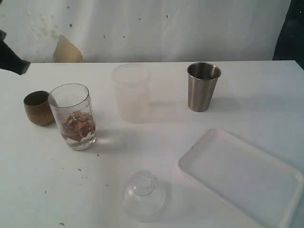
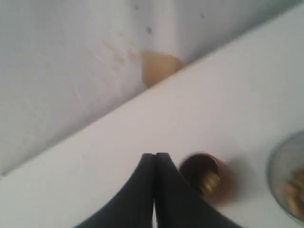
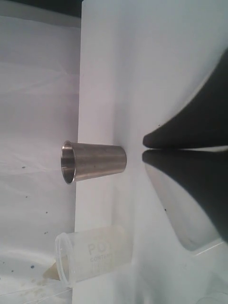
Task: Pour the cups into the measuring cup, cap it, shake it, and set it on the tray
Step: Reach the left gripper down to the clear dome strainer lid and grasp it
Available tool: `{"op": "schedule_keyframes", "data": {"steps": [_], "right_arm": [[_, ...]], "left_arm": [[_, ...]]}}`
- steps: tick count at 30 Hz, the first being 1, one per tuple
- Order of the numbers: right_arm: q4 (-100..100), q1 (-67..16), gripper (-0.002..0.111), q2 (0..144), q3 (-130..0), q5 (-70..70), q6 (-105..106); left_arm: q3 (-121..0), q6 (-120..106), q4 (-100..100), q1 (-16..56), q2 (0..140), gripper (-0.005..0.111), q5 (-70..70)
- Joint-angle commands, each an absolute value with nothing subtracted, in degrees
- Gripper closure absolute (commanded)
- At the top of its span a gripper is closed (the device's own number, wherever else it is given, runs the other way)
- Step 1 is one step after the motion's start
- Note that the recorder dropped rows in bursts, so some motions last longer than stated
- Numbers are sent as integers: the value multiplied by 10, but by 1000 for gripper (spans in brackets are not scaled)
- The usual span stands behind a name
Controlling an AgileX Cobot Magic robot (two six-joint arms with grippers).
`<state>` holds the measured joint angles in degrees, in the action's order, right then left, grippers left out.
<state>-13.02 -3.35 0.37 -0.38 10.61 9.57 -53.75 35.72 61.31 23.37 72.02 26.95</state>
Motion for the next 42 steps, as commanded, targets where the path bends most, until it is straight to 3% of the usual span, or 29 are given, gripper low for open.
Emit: {"op": "schedule_keyframes", "data": {"steps": [1,5,11,14,20,23,29,33,40,42], "right_arm": [[-126,-35,108,0,0,102,102],[-126,-35,108,0,0,102,102],[-126,-35,108,0,0,102,102],[-126,-35,108,0,0,102,102],[-126,-35,108,0,0,102,102],[-126,-35,108,0,0,102,102],[-126,-35,108,0,0,102,102],[-126,-35,108,0,0,102,102],[-126,-35,108,0,0,102,102],[-126,-35,108,0,0,102,102]], "left_arm": [[-677,-154,82,307,761,107,466],[-741,-240,-71,377,790,107,592],[-746,-208,-82,443,849,102,604],[-746,-179,-88,447,892,84,604],[-746,-176,-110,447,970,34,585],[-746,-179,-137,447,1000,23,548],[-745,-177,-129,468,1034,24,542],[-706,-128,-53,510,1034,24,460],[-670,-109,-46,511,1034,24,390],[-666,-107,-46,511,1034,30,391]]}}
